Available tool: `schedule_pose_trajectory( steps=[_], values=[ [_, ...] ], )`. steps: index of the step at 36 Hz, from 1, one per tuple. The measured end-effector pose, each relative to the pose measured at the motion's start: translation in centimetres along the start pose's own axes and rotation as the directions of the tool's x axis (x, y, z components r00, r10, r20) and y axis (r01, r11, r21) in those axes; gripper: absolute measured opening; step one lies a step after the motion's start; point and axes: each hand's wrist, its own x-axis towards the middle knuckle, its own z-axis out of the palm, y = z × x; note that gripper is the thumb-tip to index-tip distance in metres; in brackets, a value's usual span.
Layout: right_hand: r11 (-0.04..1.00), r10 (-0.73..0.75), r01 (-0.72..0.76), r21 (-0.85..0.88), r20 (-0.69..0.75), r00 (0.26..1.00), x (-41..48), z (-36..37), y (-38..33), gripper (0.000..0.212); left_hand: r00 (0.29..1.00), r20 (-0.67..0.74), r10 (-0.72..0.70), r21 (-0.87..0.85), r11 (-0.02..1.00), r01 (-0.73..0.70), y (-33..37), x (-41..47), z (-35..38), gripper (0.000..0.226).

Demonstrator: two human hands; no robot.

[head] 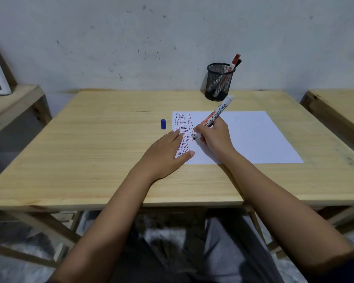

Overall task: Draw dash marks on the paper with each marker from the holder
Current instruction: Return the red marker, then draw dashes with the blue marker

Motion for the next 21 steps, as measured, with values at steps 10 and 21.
schedule_pose_trajectory(
  steps=[10,21],
  values=[
    [0.997,-0.027,0.025,-0.076,-0.020,0.999,0.2,0.0,0.2,0.014,1.000,-0.002,0.002,-0.002,1.000,-0.002,0.0,0.0,-0.1,0.073],
    [0.885,0.119,-0.074,0.460,-0.069,0.990,1.0,-1.1,-0.3,0.007,0.976,-0.212,-0.041,-0.239,0.971,-0.011,0.3,-0.4,-0.8,0.041]
  ],
)
